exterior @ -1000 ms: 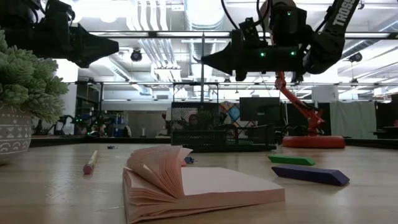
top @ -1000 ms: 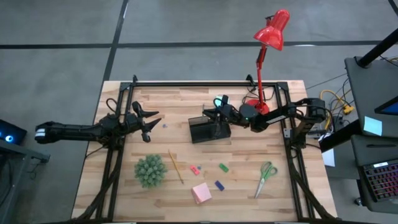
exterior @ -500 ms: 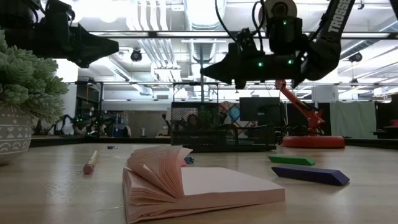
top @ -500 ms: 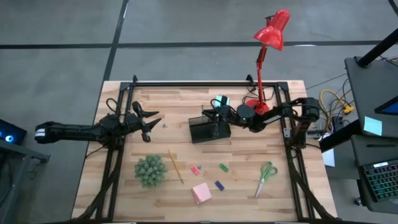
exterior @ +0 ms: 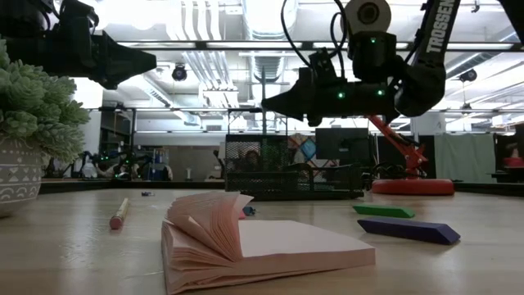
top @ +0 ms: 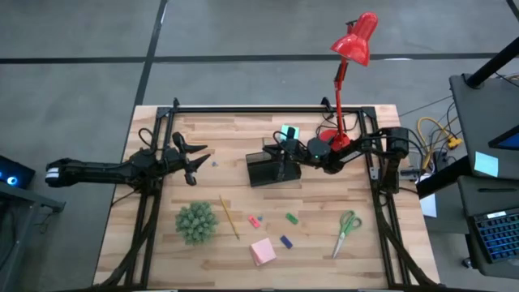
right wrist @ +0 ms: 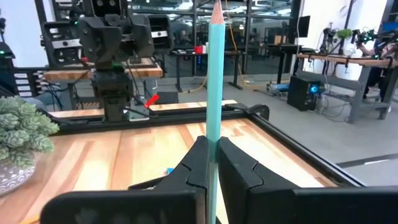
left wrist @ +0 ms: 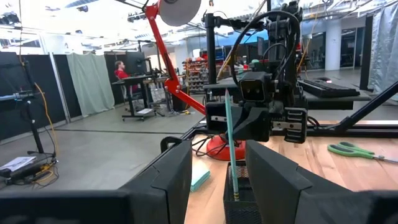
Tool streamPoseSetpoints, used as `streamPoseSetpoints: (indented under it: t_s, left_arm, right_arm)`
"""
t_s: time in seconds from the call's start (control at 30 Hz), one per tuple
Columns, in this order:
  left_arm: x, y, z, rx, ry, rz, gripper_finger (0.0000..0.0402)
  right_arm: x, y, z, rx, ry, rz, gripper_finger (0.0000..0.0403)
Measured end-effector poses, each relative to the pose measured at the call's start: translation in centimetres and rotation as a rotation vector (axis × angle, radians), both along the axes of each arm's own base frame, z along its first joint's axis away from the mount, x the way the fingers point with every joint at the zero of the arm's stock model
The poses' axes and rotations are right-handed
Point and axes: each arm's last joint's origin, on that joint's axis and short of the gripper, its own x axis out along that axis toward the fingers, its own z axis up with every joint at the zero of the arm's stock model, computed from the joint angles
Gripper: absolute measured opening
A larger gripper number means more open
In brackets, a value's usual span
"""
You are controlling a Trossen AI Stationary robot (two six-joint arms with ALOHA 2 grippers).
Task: Pick and place office supplies into organizer
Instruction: Put the blue pencil into the black desk organizer
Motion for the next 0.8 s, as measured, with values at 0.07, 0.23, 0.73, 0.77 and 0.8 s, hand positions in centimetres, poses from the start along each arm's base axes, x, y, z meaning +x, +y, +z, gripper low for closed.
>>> streamPoseSetpoints:
  t_s: [0.07, 0.23, 0.73, 0.77, 0.8]
  left_arm:
    - [0.0, 0.0, 0.0, 0.0, 0.0, 0.0, 0.0137]
    - [0.0, 0.0, 0.0, 0.0, 0.0, 0.0, 0.0137]
    - [0.0, 0.0, 0.0, 0.0, 0.0, 0.0, 0.0137]
    - [0.0, 0.0, 0.0, 0.0, 0.0, 0.0, 0.0137]
    - [0.0, 0.0, 0.0, 0.0, 0.0, 0.0, 0.0137]
  right_arm:
    - [-0.1, 0.0, -0.2, 0.002, 0.007, 0.0, 0.0013]
    - [-0.4, 0.1, -0.5, 0.014, 0.024, 0.0, 0.0013]
    - [-0.7, 0.2, -1.0, 0.024, 0.055, 0.005, 0.0013]
    - [-0.7, 0.2, -1.1, 0.026, 0.061, 0.005, 0.0013]
    - [-0.7, 0.2, -1.2, 0.027, 0.067, 0.005, 0.0013]
